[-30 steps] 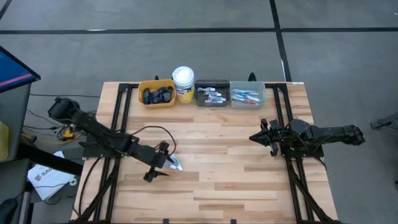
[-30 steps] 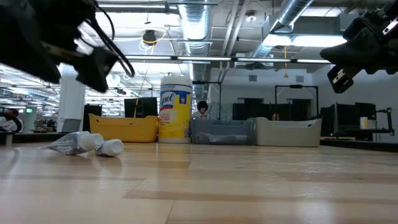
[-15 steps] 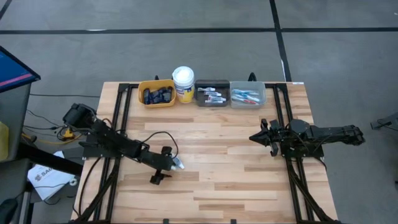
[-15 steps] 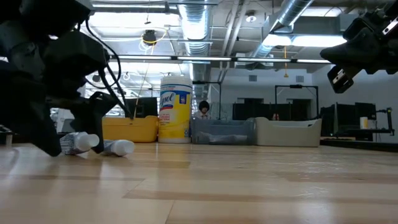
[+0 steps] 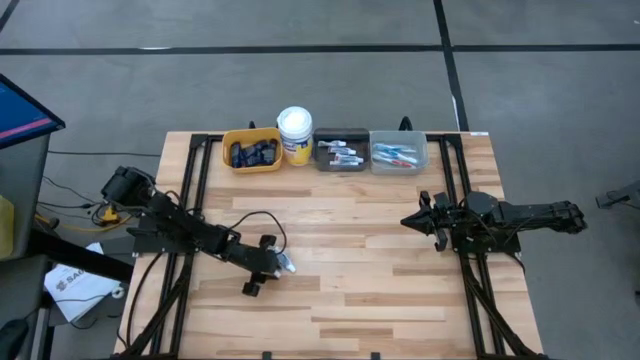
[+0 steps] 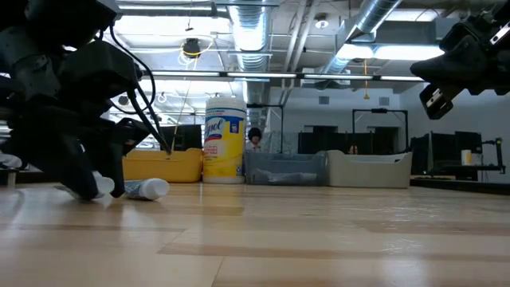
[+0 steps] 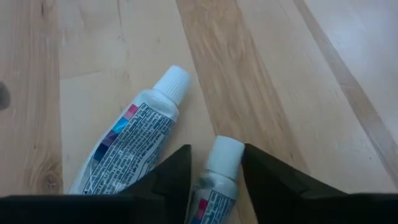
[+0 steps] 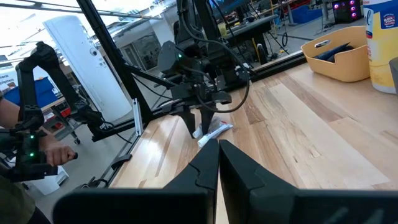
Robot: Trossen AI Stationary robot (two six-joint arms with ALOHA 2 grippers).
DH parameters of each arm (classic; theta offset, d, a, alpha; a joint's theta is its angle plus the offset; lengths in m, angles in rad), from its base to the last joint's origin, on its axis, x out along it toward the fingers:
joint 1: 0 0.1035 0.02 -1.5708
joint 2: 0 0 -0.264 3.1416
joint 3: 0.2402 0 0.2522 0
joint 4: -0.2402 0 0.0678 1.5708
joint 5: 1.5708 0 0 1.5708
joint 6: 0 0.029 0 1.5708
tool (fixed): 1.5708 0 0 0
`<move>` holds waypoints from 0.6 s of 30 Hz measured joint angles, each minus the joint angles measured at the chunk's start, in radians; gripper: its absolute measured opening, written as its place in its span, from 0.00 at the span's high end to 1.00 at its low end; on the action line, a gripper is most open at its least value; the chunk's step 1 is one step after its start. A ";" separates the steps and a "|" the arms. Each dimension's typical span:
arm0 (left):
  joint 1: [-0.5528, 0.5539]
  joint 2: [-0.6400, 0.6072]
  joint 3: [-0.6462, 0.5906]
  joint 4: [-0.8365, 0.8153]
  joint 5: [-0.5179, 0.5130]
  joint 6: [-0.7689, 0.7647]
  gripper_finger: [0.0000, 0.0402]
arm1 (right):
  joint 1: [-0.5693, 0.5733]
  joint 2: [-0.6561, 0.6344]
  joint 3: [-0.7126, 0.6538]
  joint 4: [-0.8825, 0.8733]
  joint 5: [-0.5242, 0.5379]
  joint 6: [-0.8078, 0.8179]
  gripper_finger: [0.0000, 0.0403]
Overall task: Pick & Place Travel size toiletries
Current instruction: Put the white toothpaste into the black bin
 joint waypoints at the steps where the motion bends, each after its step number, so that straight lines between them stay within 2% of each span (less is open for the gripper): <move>1: 0.000 0.000 0.000 0.000 0.000 0.000 0.68 | 0.000 0.000 0.000 0.000 0.000 0.000 0.99; 9: 0.000 0.000 0.006 0.003 0.000 0.000 0.83 | 0.000 0.000 0.000 0.000 0.000 0.000 0.99; 14: 0.005 -0.006 0.042 0.003 -0.004 0.033 0.82 | 0.000 0.000 0.000 0.000 0.000 0.000 0.99; 18: 0.006 -0.049 0.058 -0.002 -0.077 0.151 0.80 | 0.000 0.000 0.000 0.000 0.000 0.000 0.99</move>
